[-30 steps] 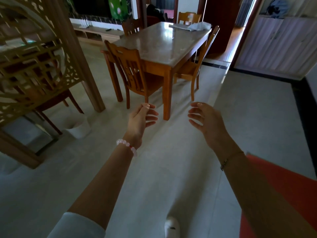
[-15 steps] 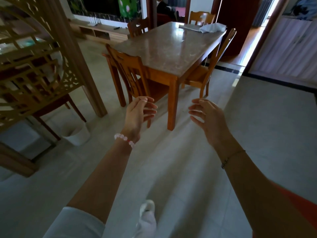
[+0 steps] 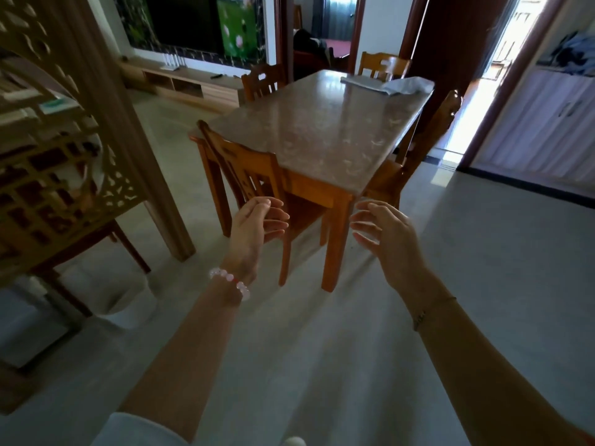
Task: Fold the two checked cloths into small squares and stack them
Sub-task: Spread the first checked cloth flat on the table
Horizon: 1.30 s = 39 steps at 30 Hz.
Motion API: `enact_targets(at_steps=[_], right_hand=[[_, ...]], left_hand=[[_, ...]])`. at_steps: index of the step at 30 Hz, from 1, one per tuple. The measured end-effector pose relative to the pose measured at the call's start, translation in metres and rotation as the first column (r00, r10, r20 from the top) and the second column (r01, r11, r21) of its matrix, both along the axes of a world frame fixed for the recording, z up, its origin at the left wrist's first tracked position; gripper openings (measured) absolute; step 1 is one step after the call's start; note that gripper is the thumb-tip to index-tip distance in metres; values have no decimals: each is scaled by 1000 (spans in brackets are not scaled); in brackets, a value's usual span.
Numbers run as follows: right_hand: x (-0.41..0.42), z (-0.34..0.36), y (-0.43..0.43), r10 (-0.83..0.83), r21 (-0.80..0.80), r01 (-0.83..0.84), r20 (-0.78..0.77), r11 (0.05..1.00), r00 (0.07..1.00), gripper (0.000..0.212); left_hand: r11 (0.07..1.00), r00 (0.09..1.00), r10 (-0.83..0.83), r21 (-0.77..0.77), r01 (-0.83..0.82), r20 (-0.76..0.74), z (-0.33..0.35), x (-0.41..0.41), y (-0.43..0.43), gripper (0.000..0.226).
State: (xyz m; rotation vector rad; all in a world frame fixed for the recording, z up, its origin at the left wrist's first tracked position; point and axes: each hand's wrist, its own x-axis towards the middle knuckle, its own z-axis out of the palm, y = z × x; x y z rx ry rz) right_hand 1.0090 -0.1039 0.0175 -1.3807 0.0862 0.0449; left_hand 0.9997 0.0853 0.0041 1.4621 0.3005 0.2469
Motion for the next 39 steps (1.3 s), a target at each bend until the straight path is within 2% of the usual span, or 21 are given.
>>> enact_targets(at_steps=[7, 13, 20, 25, 35, 39], right_hand=[[79, 2, 43, 6, 45, -7, 27, 999, 1000, 23], [145, 0, 87, 77, 41, -78, 13, 996, 997, 23], [243, -11, 156, 231, 13, -231, 1, 973, 973, 23], [326, -11, 216, 315, 47, -314, -35, 948, 948, 22], [462, -3, 316, 429, 54, -427, -54, 903, 901, 22], [504, -9, 361, 448, 53, -444, -83, 894, 890, 22]], left_hand=[[1000, 999, -23, -2, 23, 45, 6, 73, 41, 28], [999, 998, 34, -28, -32, 48, -4, 124, 81, 27], [985, 985, 170, -9, -170, 9, -18, 201, 137, 26], [966, 965, 257, 20, -256, -54, -22, 279, 191, 26], [906, 903, 421, -9, -423, -85, -25, 389, 286, 26], [902, 901, 428, -26, -430, -67, -26, 430, 328, 25]])
